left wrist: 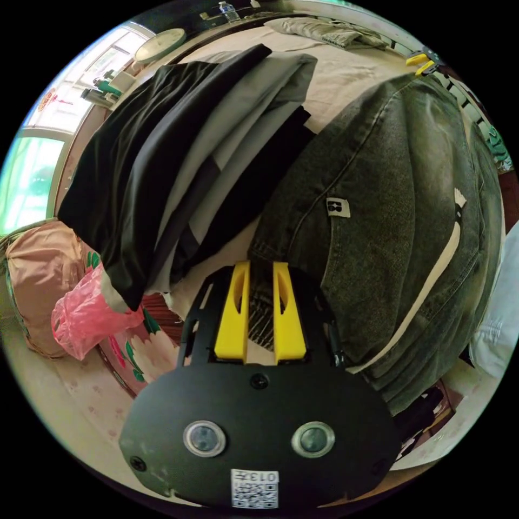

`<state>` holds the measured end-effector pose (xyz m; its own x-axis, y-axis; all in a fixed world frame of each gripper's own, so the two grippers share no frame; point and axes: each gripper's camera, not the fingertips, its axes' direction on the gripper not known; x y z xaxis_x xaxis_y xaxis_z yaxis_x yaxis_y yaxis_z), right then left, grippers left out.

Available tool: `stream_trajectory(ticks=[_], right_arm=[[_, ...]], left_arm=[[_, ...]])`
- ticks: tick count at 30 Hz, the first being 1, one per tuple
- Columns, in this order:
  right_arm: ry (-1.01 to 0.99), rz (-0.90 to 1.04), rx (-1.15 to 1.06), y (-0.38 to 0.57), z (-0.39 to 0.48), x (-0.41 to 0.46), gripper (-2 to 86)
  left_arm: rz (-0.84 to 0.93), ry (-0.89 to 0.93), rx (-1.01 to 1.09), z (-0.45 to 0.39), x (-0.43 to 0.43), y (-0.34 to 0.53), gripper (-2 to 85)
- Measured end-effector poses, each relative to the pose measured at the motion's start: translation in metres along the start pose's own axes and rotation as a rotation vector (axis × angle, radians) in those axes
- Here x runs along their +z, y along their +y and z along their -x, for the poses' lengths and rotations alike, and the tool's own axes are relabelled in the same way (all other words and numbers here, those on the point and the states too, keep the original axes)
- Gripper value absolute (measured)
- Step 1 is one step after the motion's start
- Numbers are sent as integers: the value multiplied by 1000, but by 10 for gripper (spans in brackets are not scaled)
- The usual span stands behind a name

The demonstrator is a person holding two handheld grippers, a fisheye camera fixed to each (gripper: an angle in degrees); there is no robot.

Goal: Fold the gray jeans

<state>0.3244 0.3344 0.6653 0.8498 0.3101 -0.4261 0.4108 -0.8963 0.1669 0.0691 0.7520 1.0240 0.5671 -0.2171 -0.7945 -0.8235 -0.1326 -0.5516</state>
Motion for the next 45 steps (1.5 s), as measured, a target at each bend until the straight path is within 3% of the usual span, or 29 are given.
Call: stream_trajectory(ticks=[13, 20, 28, 33, 38, 45], right_arm=[[-124, 31, -63, -2, 10, 12, 87], [-225, 42, -4, 8, 26, 16, 18], [-31, 28, 37, 31, 79, -22, 6], [153, -220, 124, 94, 134, -102, 5], [353, -323, 208, 166, 215, -138, 5], [551, -225, 500, 269, 364, -99, 4]], left_arm=[[2, 51, -68, -15, 7, 29, 9], [20, 28, -115, -35, 4, 49, 2], [-53, -18, -218, -53, -39, 98, -2], [-240, -128, -314, -80, -97, 162, -2], [-398, -306, -302, -165, -149, 239, -1], [-306, -431, -233, -308, -123, 313, -1]])
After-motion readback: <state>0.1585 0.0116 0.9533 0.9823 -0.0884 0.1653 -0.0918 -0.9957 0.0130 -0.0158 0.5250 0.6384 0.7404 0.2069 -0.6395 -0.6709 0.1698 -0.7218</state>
